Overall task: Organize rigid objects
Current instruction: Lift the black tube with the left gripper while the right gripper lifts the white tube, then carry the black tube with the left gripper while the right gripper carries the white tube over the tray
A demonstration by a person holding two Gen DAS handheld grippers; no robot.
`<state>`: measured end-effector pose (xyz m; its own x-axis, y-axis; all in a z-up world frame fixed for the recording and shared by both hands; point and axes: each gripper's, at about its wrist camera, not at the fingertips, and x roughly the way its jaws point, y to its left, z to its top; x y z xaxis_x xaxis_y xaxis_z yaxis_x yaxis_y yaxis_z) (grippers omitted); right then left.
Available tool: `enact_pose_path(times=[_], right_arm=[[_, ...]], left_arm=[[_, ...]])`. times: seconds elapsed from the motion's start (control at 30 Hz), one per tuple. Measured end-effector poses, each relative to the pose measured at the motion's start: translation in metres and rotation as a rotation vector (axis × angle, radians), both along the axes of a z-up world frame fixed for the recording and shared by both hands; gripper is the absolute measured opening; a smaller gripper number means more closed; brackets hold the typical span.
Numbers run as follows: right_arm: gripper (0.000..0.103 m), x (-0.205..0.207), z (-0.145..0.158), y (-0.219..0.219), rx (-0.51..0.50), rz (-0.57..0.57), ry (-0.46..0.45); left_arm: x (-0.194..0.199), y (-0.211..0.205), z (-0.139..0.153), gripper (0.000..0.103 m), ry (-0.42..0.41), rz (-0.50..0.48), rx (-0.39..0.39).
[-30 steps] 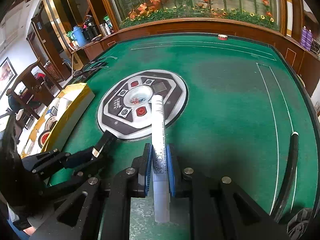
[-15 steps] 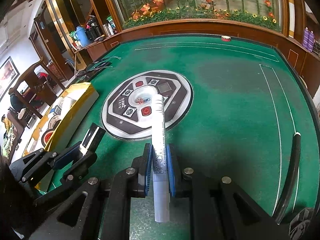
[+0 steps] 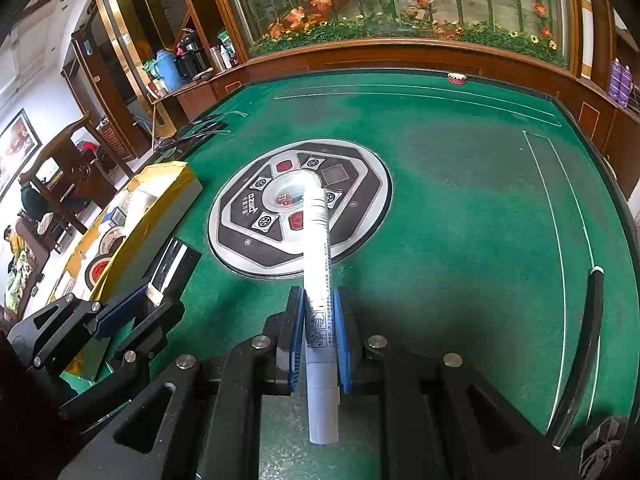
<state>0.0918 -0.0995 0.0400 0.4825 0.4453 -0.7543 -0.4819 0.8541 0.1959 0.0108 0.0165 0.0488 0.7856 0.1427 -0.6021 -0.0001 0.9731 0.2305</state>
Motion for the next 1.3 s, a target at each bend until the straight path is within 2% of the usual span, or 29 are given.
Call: enact_pose_path(times=[0.73, 1.3], right_arm=[[0.014, -0.002, 0.000, 0.002, 0.005, 0.009, -0.007], [0.014, -0.003, 0.002, 0.005, 0.004, 0.012, -0.006]], left_arm=[[-0.008, -0.005, 0.004, 0.018, -0.019, 0.003, 0.024], [-0.016, 0.002, 0.011, 0.018, -0.038, 0.020, 0.012]])
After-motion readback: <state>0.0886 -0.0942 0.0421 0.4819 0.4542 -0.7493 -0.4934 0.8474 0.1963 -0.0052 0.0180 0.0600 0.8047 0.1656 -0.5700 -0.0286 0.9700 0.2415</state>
